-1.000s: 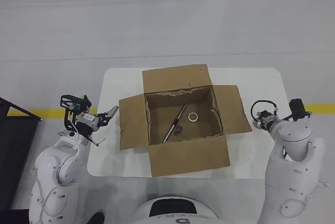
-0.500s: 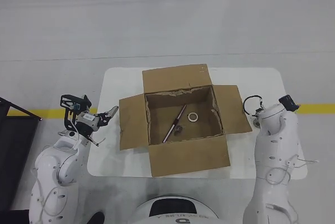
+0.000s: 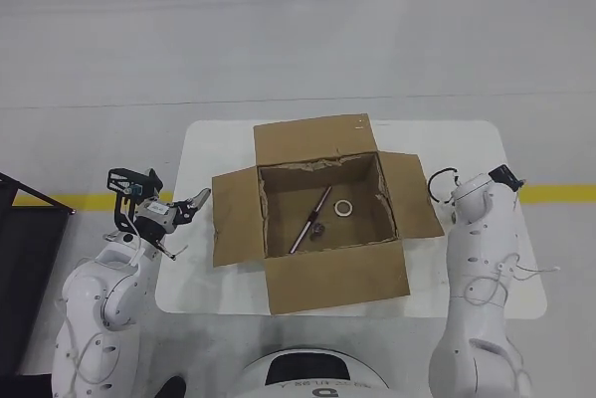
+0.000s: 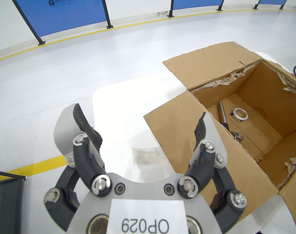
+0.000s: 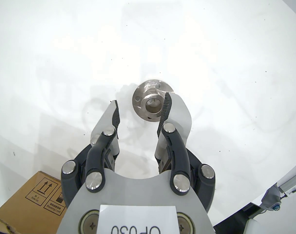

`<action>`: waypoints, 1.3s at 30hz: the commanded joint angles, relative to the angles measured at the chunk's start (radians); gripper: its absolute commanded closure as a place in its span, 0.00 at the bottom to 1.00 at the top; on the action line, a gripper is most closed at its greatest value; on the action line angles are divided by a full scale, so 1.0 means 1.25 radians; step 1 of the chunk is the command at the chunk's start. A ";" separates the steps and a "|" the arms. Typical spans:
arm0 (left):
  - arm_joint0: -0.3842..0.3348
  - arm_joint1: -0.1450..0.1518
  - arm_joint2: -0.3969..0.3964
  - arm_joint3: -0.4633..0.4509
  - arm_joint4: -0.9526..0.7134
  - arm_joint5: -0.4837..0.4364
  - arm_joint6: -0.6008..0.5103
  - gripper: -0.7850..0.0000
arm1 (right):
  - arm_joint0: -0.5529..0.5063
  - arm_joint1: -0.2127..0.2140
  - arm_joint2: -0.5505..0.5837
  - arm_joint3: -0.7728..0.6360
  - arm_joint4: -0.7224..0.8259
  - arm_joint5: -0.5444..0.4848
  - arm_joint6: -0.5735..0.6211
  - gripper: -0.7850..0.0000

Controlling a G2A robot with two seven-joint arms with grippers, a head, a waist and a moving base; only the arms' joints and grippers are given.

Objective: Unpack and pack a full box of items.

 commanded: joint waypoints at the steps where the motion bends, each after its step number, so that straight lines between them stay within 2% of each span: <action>1: 0.000 0.000 0.000 0.000 0.000 0.000 0.000 0.00 | 0.008 -0.002 0.007 0.019 -0.019 -0.004 0.004 0.54; 5: 0.000 0.000 0.000 0.000 0.000 0.000 0.000 0.00 | 0.022 -0.008 0.028 0.042 -0.042 -0.015 0.015 0.58; 10: 0.000 0.000 0.000 0.000 0.000 0.000 0.000 0.00 | 0.016 -0.014 0.059 0.025 -0.051 -0.041 0.041 1.00; 19: 0.000 0.000 0.000 0.000 0.000 0.000 0.000 0.00 | -0.064 -0.030 0.093 -0.126 -0.004 -0.075 0.076 1.00; 27: 0.000 0.000 0.000 0.000 0.000 0.000 0.000 0.00 | -0.126 -0.046 0.100 -0.257 0.060 -0.053 0.053 1.00; 34: 0.000 0.000 0.000 0.000 0.000 0.000 0.000 0.00 | -0.241 -0.063 0.085 -0.480 0.222 -0.048 -0.043 1.00; 39: 0.000 0.000 0.000 0.000 0.000 0.000 0.000 0.00 | -0.352 -0.078 0.061 -0.632 0.400 -0.121 -0.164 1.00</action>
